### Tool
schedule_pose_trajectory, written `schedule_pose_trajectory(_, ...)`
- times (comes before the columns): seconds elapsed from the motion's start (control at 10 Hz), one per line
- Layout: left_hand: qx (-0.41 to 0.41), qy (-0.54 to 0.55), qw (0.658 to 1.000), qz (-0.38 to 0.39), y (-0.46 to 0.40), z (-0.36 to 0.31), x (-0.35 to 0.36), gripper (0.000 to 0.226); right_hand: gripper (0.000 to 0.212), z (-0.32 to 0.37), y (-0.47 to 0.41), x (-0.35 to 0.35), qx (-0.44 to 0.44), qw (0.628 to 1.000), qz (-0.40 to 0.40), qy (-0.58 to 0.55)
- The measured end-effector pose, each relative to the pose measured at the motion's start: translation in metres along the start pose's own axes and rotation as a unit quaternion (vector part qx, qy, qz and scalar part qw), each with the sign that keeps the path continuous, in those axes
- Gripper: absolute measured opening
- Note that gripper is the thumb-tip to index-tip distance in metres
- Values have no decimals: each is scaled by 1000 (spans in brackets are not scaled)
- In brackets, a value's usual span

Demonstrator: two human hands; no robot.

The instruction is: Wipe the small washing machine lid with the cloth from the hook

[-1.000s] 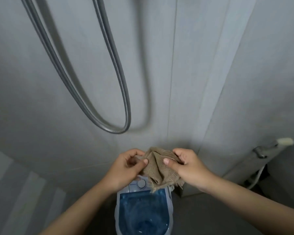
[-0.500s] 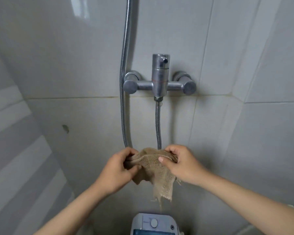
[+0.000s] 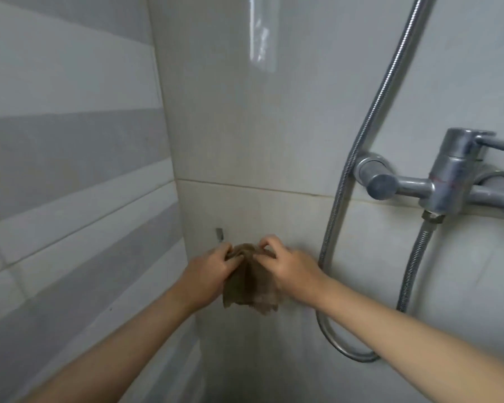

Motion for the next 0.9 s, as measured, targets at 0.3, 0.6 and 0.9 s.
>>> schedule_pose_trajectory(0.3,-120,-8,991,-52,-20,86,2,31,28,28,-90,58,-13,991,-26,130)
schedule_pose_trajectory(0.6,-167,146,974,-45,-20,111,34,26,44,50,-84,87,61,986,108,111)
schedule_pose_trajectory(0.9,-300,114,947,-18,-14,94,36,48,52,43,-46,71,80,981,169,-49)
Point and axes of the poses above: each hand's wrist, its own y-axis away from the middle knuckle, its own x-axis out of the palm, z = x × y, the point moved 4 cm from there along -y, towards the middle knuckle, and after that the axes turned 13 degrees about y, right-handed, at the moved point
